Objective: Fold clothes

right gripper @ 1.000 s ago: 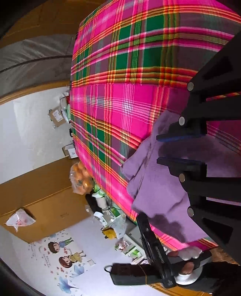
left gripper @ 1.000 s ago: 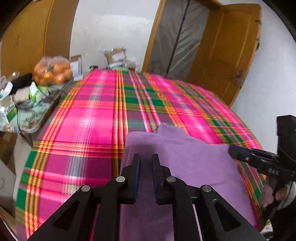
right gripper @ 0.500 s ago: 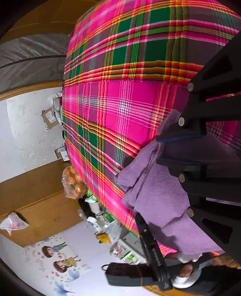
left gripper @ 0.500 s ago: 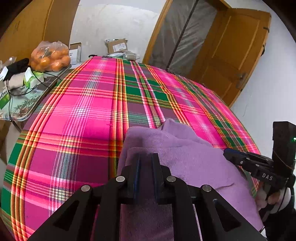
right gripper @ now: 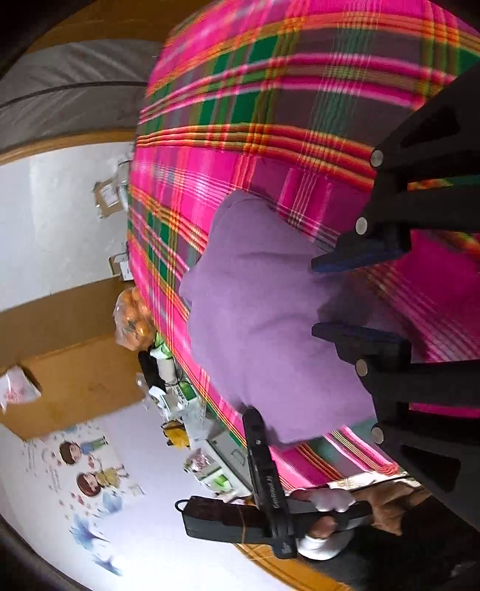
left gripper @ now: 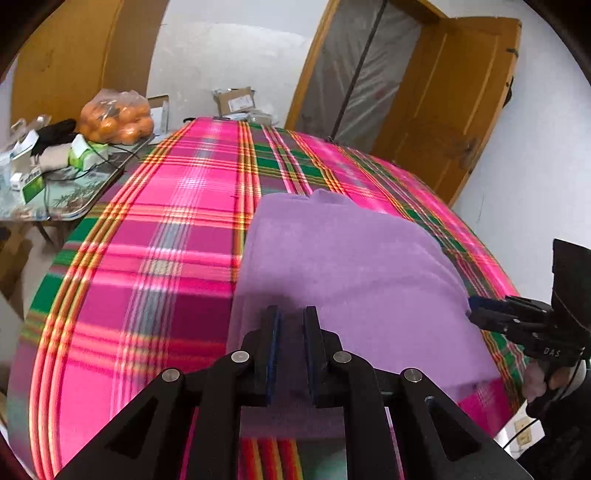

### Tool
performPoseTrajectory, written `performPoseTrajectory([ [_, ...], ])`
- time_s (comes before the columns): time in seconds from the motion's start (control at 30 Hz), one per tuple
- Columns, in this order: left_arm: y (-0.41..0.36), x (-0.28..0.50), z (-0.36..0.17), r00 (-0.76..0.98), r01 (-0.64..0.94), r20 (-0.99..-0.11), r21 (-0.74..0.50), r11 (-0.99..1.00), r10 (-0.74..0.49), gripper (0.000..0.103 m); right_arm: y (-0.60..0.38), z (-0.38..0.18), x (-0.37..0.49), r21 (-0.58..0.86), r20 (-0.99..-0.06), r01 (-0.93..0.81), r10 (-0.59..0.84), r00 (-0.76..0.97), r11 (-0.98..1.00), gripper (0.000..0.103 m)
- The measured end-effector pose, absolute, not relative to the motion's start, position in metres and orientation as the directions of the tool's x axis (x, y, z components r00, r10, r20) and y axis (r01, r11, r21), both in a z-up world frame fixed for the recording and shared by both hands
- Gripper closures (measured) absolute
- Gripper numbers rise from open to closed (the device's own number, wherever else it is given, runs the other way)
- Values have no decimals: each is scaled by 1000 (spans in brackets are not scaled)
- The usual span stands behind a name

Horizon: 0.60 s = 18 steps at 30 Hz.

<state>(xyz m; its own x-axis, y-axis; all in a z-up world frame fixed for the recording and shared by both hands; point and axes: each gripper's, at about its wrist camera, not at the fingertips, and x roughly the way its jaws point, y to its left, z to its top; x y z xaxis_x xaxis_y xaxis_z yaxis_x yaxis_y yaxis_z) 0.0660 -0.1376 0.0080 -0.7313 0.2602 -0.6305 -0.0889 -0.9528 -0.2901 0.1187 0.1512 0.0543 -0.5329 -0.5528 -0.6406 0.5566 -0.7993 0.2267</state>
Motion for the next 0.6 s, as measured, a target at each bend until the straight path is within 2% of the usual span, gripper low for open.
performPoseTrajectory([
  [0.13, -140, 79, 8, -735, -76, -629, -295, -952, 254, 90, 152, 61, 130, 241, -610, 582, -587, -532, -777, 73],
  [0.3, -143, 83, 2, -734, -84, -621, -317, -945, 274, 90, 138, 38, 128, 219, -698, 600, -553, -455, -769, 73],
  [0.5, -149, 89, 1, -735, -81, -608, -360, -929, 300, 90, 155, 41, 124, 306, -686, 558, -585, -432, -771, 73],
  [0.6, -150, 89, 12, -752, -75, -598, -341, -937, 277, 90, 166, 43, 114, 364, -660, 507, -600, -452, -781, 73],
])
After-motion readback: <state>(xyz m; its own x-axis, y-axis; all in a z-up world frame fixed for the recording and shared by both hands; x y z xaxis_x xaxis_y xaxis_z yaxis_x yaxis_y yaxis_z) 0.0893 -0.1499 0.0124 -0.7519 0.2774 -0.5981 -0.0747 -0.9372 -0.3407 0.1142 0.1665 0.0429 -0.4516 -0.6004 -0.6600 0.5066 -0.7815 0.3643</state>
